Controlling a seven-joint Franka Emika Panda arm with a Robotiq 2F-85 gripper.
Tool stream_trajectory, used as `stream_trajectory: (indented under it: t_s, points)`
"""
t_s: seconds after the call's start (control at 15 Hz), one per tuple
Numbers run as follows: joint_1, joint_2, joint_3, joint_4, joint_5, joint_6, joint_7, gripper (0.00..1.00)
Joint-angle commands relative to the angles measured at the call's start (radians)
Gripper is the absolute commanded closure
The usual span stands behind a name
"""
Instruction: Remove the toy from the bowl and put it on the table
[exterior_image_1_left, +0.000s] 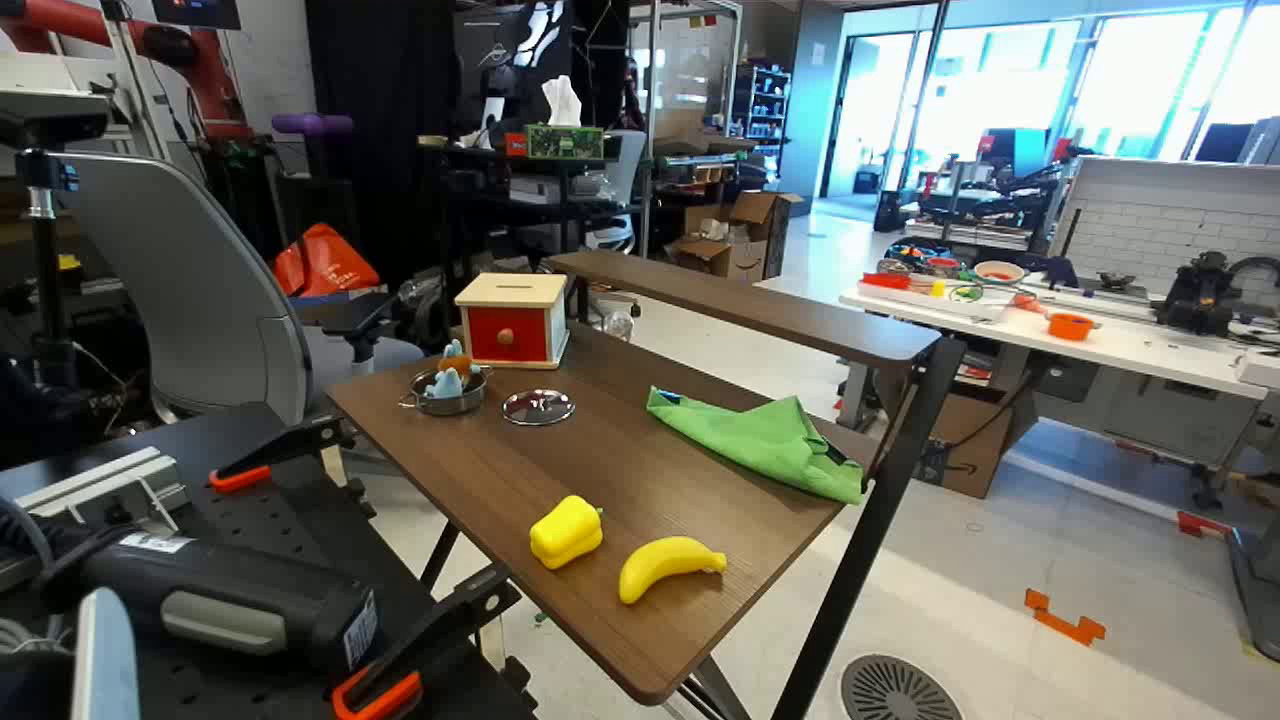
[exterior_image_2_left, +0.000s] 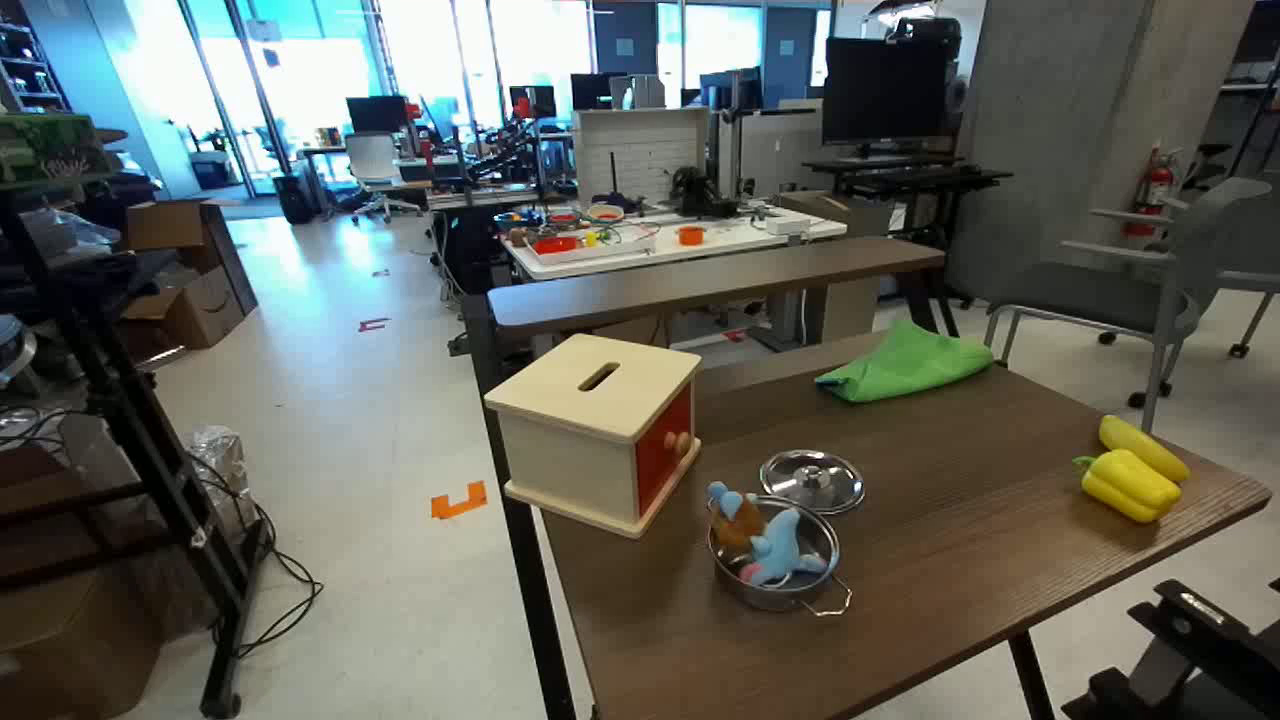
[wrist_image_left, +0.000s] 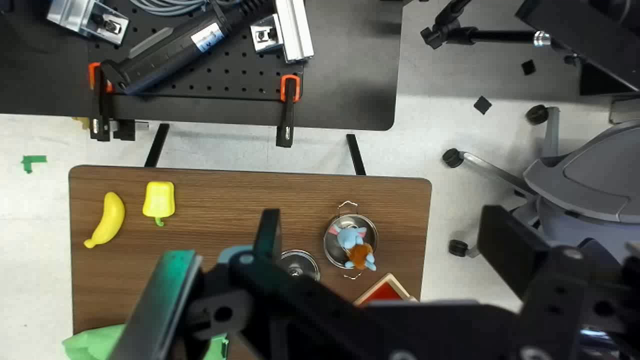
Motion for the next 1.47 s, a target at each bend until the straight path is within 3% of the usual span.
stream_trajectory:
  t_s: [0.0, 1.07, 1.4]
  points:
    - [-0.01, 0.0, 0.008, 0.003, 0.002, -0.003, -0.003, 0.0]
    - [-0.01, 0.0, 0.008, 0.004, 0.002, -0.003, -0.003, 0.0]
    - [0.006, 0.122, 0.059, 0.042, -0.037, 0.012, 0.021, 0.0]
